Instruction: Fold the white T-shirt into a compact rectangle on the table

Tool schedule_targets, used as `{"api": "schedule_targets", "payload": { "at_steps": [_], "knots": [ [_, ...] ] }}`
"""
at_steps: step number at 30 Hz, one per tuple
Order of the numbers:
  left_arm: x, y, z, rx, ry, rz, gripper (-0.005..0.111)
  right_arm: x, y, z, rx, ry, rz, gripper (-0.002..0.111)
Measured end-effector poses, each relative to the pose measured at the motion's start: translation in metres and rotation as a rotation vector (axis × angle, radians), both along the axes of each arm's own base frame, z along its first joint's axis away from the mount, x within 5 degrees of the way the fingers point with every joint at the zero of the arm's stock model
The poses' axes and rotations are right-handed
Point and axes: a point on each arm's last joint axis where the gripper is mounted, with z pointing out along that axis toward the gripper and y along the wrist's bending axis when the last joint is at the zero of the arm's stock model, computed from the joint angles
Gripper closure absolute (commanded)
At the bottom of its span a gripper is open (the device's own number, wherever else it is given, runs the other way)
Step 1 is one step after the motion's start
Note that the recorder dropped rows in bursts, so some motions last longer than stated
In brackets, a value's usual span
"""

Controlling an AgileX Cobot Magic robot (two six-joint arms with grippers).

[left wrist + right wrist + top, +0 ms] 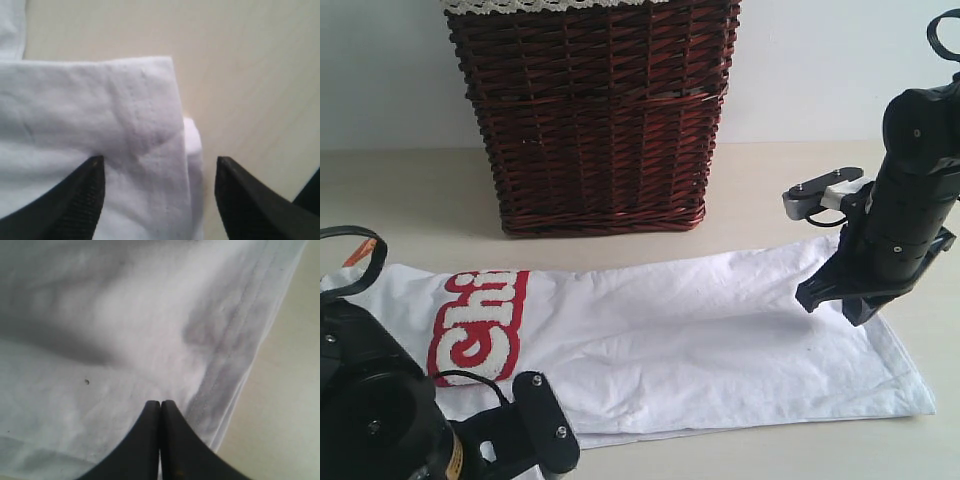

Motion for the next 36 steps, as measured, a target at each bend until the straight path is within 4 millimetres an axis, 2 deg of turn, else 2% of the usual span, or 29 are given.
{"api": "schedule_targets", "payload": {
  "at_steps": [6,7,10,14,15,26,31,36],
  "knots": [
    [-0.002,0.003,-0.006,0.012,0.005,0.013,0.045,0.000,0.000,0.000,0.000,0.000,0.000,0.108],
    [-0.001,0.003,-0.006,0.012,0.005,0.019,0.049,0.000,0.000,0.000,0.000,0.000,0.000,0.108],
    [-0.001,0.002,-0.012,0.044,0.020,0.021,0.067,0.000,0.000,0.000,0.001,0.000,-0.001,0.108],
    [0.003,0.002,-0.013,0.065,0.005,0.004,0.104,0.000,0.000,0.000,0.004,0.001,-0.004,0.108],
    [0.003,0.002,-0.013,0.065,0.005,0.004,0.106,0.000,0.000,0.000,0.004,0.001,-0.004,0.108],
    [0.003,-0.001,0.002,0.175,0.114,-0.048,0.107,0.000,0.001,0.000,0.007,0.002,-0.006,0.108],
    [0.015,-0.005,0.027,0.204,0.012,-0.148,0.107,0.000,0.001,0.000,0.009,0.002,-0.007,0.108],
    [0.039,-0.004,0.054,0.271,-0.213,-0.295,0.107,0.000,0.001,0.000,0.010,-0.002,-0.007,0.108]
  ]
}}
